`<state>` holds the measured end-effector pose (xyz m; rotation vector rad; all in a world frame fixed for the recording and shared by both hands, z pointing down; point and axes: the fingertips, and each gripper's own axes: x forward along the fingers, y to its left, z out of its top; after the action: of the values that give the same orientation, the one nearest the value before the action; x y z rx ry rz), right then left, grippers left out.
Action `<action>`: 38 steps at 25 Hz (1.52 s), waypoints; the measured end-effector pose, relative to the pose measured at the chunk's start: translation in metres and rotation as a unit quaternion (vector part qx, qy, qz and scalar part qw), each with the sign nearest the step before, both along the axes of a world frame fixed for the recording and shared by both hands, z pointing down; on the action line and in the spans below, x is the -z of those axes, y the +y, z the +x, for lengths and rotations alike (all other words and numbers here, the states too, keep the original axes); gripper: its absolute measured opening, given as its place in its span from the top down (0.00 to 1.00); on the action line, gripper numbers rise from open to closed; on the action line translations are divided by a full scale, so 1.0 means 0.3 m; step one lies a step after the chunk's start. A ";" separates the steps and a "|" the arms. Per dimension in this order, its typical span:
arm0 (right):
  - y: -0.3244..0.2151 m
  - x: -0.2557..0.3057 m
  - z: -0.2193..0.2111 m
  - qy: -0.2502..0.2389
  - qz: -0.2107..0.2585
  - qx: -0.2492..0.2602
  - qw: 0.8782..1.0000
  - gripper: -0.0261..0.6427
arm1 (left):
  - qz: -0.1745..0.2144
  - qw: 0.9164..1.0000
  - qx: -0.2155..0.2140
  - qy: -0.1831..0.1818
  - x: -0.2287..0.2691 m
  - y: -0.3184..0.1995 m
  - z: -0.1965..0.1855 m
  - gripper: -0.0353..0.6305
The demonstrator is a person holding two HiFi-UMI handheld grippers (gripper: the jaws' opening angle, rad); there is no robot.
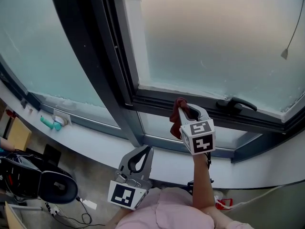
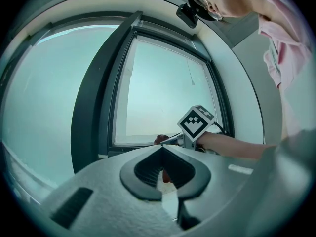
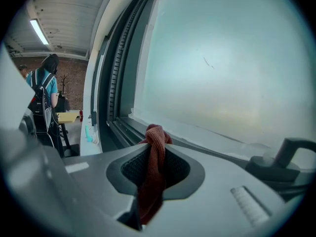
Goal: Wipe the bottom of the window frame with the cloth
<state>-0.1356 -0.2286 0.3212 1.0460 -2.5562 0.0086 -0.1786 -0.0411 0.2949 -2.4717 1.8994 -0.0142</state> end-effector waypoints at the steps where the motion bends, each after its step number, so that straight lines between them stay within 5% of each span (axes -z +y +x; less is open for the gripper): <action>1: -0.001 -0.001 0.012 -0.002 -0.001 -0.002 1.000 0.87 | 0.005 1.000 0.005 0.005 0.008 0.006 0.004 0.95; 38: -0.031 -0.007 0.336 -0.028 -0.007 -0.056 0.998 0.87 | -0.004 1.000 -0.017 0.000 -0.012 0.042 0.211 0.95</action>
<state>-0.0349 -0.2378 0.3233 1.1986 -2.5399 0.0859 -0.1152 -0.0284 0.2985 -2.5092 1.8606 -0.0227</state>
